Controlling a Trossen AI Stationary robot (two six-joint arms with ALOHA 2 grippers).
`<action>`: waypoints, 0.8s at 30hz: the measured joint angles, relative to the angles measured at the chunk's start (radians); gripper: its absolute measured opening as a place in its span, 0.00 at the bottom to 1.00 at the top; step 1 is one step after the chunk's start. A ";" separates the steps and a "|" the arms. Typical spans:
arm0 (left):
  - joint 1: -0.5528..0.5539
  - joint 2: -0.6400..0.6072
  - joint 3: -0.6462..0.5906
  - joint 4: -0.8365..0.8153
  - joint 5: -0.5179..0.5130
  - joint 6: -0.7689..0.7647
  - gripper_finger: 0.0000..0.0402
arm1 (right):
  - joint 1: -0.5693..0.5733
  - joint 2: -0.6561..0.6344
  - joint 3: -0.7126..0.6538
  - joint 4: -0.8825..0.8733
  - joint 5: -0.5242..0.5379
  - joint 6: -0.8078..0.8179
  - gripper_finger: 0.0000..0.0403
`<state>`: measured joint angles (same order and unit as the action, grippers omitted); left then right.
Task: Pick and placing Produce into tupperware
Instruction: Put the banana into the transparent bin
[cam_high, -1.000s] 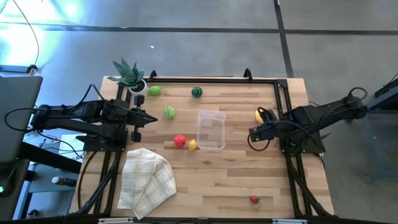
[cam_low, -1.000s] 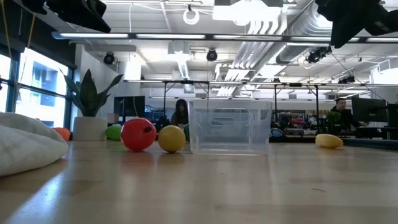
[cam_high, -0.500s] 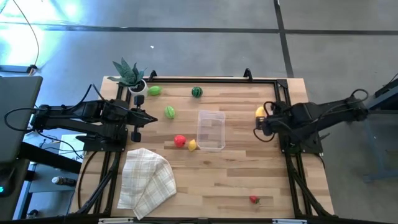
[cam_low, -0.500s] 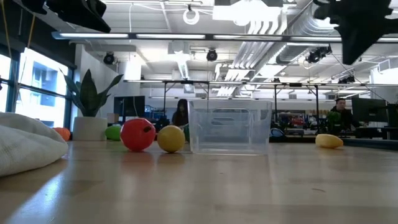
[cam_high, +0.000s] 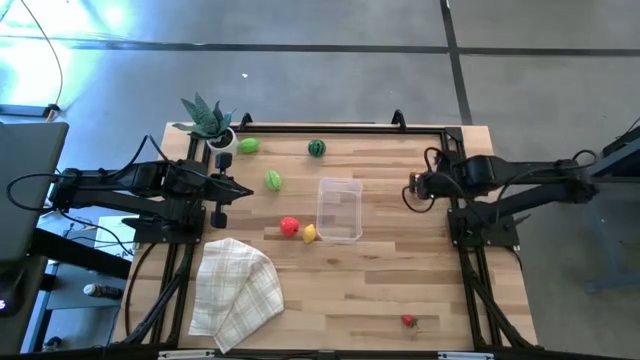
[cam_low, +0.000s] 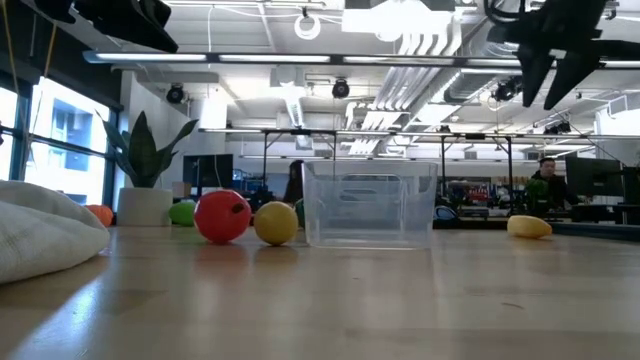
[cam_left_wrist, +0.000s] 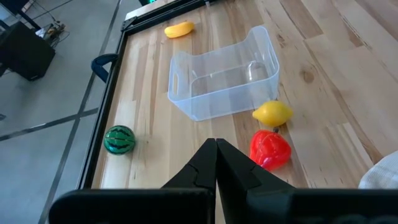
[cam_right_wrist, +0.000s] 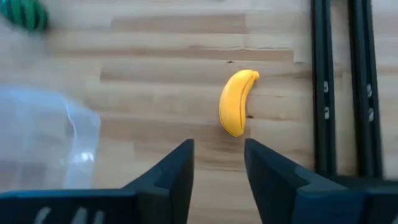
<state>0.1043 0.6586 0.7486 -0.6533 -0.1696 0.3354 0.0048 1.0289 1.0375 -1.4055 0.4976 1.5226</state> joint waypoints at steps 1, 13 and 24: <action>0.000 0.000 0.000 0.000 0.000 0.000 0.00 | -0.018 0.001 -0.007 0.017 -0.001 0.007 0.36; 0.000 0.000 0.000 0.000 0.000 0.000 0.00 | -0.278 0.006 -0.355 0.525 -0.161 -0.107 0.39; 0.000 0.000 0.000 0.000 0.000 0.000 0.00 | -0.375 0.005 -0.453 0.654 -0.128 -0.098 0.39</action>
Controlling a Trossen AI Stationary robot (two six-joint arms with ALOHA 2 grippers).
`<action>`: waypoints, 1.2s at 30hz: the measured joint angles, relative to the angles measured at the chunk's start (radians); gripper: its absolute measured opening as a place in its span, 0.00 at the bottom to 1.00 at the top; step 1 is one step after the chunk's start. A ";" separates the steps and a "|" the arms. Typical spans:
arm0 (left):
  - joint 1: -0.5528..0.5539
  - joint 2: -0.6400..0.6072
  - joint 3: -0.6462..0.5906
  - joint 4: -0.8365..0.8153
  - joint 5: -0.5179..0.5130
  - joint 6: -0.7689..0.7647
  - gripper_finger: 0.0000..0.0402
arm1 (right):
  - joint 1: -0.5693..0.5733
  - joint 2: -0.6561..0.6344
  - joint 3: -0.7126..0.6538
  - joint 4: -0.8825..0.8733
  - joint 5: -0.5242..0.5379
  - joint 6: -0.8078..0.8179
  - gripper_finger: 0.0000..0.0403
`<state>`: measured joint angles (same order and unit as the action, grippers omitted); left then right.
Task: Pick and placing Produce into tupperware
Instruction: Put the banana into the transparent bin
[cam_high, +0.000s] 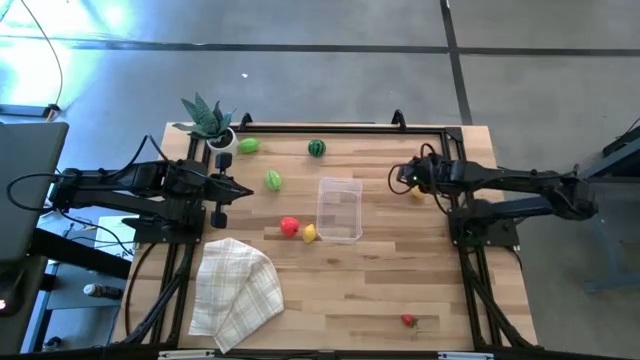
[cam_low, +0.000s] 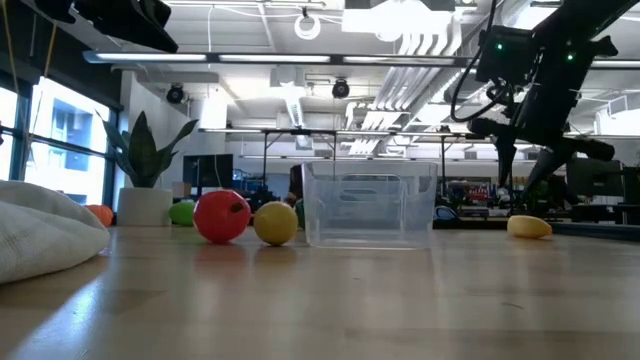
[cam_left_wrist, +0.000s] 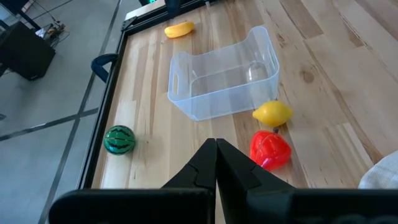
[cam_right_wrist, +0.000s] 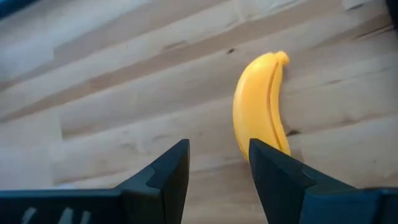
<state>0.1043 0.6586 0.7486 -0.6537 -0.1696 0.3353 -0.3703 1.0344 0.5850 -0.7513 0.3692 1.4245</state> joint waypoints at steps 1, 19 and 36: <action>0.000 0.000 0.000 0.000 0.000 0.000 0.00 | -0.005 0.000 0.000 -0.005 0.012 0.010 0.39; 0.000 0.000 0.000 0.000 0.000 0.000 0.00 | -0.082 0.168 0.000 0.007 -0.046 0.025 0.46; 0.000 0.000 0.000 0.000 0.000 0.000 0.00 | -0.121 0.200 0.000 0.016 -0.037 -0.039 0.76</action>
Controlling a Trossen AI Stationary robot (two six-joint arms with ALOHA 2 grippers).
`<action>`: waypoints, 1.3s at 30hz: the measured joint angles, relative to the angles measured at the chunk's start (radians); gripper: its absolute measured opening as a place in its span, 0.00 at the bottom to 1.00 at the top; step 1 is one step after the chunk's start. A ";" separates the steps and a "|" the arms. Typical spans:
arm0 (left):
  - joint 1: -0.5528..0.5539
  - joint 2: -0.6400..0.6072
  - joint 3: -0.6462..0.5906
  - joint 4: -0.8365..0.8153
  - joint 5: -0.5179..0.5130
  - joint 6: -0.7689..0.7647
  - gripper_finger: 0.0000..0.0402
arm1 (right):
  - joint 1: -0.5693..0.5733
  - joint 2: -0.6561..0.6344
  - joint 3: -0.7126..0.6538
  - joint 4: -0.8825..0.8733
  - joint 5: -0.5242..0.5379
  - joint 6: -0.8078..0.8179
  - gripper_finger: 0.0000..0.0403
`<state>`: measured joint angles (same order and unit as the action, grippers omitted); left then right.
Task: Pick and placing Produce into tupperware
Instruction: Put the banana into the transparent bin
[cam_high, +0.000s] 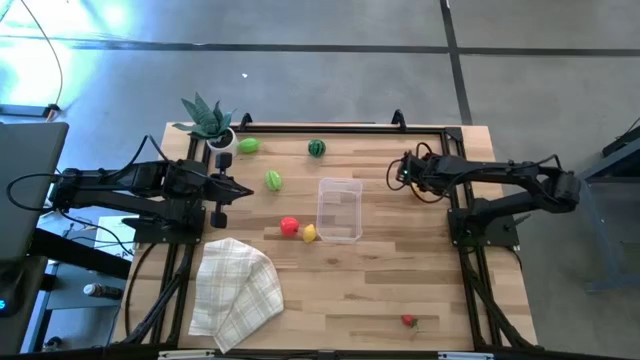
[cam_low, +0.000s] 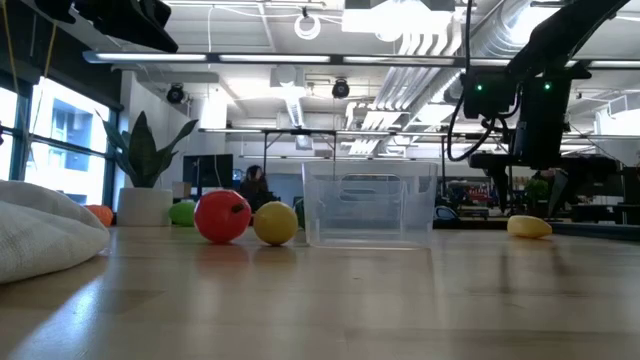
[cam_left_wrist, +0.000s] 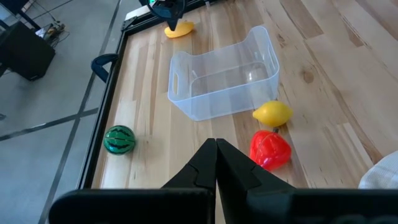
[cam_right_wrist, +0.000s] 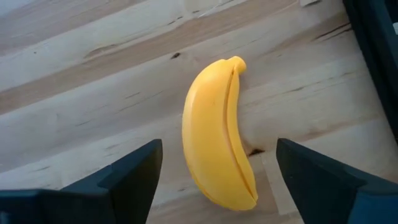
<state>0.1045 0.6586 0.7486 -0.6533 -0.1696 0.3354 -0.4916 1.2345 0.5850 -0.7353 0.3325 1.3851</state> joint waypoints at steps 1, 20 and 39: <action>0.000 0.000 0.000 0.000 0.000 0.000 0.00 | -0.004 0.010 0.000 0.008 -0.002 -0.007 0.76; 0.000 0.000 0.000 0.000 0.000 0.000 0.00 | -0.026 0.214 0.005 0.129 -0.036 -0.050 0.77; 0.000 0.000 0.000 0.000 0.000 0.000 0.00 | -0.026 0.213 0.003 0.133 -0.035 -0.050 0.76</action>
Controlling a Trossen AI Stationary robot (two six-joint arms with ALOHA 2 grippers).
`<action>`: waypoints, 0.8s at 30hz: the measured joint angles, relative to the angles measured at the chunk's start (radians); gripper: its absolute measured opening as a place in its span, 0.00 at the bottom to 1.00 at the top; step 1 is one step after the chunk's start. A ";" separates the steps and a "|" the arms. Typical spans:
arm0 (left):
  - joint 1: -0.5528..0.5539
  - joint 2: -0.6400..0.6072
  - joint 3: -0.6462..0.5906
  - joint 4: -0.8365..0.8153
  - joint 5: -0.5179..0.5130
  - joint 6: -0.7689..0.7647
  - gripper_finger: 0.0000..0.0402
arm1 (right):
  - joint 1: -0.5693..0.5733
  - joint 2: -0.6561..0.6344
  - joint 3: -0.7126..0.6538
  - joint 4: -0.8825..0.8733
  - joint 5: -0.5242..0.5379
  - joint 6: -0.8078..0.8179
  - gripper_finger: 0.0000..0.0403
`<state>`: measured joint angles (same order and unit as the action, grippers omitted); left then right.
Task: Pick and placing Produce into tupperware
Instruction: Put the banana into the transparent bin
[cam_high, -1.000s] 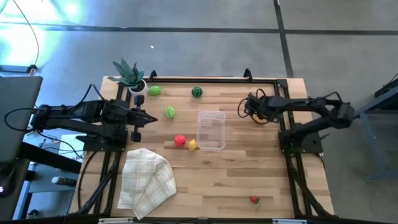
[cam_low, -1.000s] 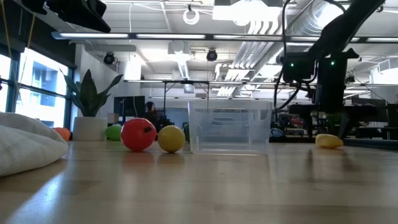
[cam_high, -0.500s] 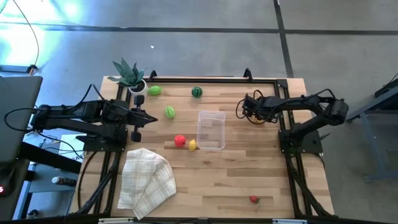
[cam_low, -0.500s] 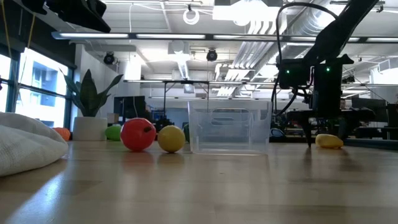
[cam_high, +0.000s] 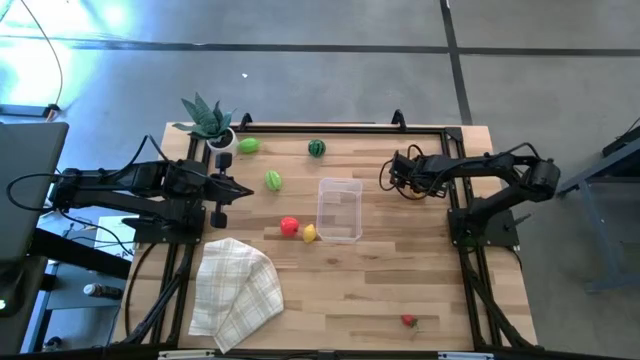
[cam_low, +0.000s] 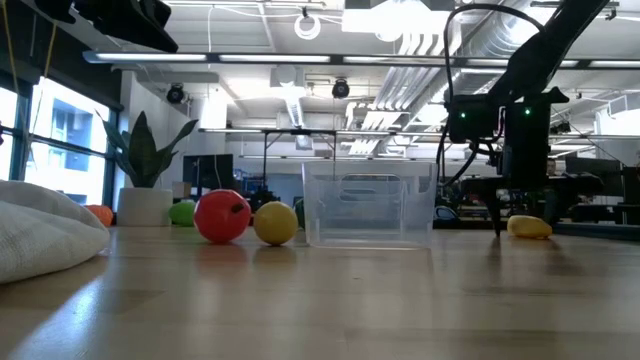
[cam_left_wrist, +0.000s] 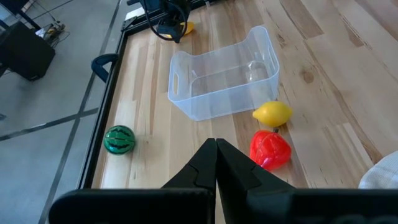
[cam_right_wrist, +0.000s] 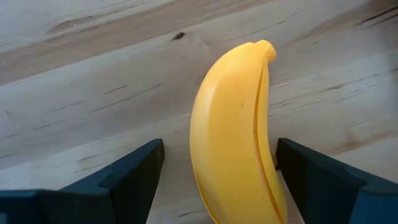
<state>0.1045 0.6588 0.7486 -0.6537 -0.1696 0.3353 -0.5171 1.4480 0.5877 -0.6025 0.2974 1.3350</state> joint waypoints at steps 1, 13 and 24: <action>0.000 0.000 0.000 0.000 0.000 0.000 0.00 | 0.000 0.000 0.000 0.000 0.000 0.000 0.76; 0.000 0.000 0.000 0.000 0.000 0.000 0.00 | 0.000 0.001 0.000 0.007 -0.002 -0.008 0.64; 0.000 0.000 0.000 0.000 0.000 0.000 0.00 | 0.000 0.001 0.000 0.012 -0.002 -0.006 0.49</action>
<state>0.1043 0.6590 0.7486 -0.6533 -0.1696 0.3351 -0.5171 1.4494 0.5880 -0.5908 0.2955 1.3293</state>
